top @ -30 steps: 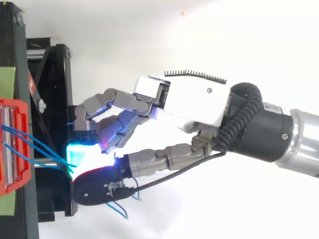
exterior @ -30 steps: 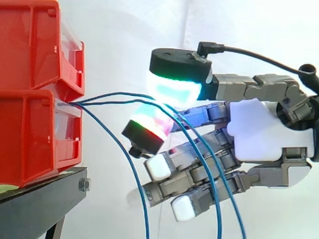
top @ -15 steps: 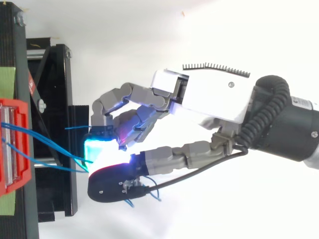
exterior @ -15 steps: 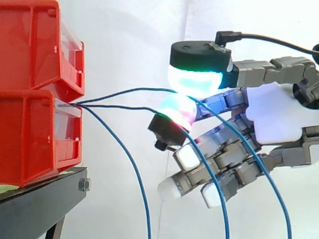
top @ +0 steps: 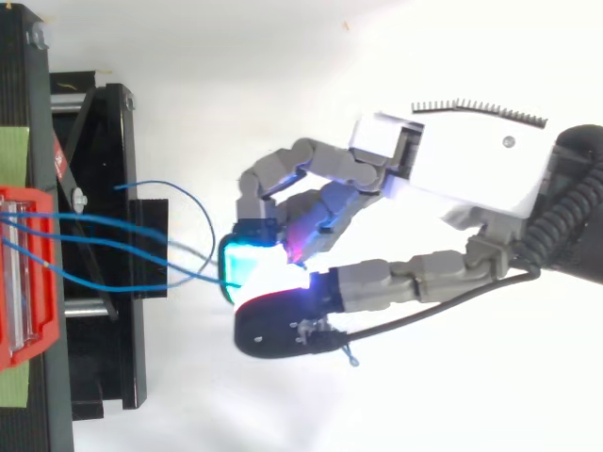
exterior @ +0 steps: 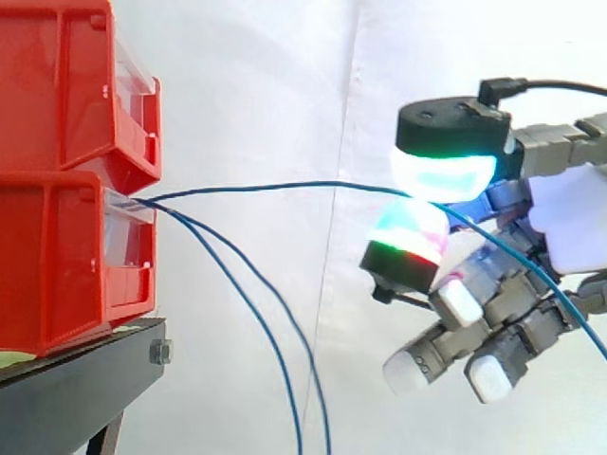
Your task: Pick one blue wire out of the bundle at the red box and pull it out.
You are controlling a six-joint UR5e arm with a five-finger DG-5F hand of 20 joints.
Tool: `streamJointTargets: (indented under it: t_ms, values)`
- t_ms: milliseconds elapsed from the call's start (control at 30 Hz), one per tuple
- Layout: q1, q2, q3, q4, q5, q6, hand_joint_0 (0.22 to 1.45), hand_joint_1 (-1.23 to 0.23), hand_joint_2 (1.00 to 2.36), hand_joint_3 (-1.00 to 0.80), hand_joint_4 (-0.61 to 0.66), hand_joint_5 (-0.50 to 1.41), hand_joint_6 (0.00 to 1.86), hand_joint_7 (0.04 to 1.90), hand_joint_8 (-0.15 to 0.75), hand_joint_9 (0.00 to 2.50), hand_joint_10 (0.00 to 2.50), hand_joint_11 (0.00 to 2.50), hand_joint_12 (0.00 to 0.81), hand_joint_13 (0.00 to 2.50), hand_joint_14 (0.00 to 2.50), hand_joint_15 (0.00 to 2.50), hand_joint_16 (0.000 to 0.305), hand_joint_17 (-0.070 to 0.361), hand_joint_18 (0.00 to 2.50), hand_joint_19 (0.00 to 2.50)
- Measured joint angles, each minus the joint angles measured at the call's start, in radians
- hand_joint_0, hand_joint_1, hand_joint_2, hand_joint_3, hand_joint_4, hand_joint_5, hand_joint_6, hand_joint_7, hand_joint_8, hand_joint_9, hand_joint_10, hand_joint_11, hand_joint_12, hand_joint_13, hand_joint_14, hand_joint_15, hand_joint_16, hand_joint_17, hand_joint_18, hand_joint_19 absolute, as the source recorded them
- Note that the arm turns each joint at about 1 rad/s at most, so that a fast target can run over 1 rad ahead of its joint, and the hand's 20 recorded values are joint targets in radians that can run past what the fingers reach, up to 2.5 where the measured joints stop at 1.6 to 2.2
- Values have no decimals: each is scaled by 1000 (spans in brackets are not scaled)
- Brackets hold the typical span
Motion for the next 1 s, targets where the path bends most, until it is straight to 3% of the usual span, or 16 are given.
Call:
streamJointTargets:
  t_ms: [200,1000]
  values:
    - [2,9,-29,29,25,-3,608,-791,1000,103,-43,-109,925,1212,439,1026,12,669,523,685,7,249,73,165,861,377]
    - [3,9,-32,44,28,-21,604,-789,1000,99,-37,-110,924,1213,440,1014,14,652,525,686,7,245,74,166,870,374]
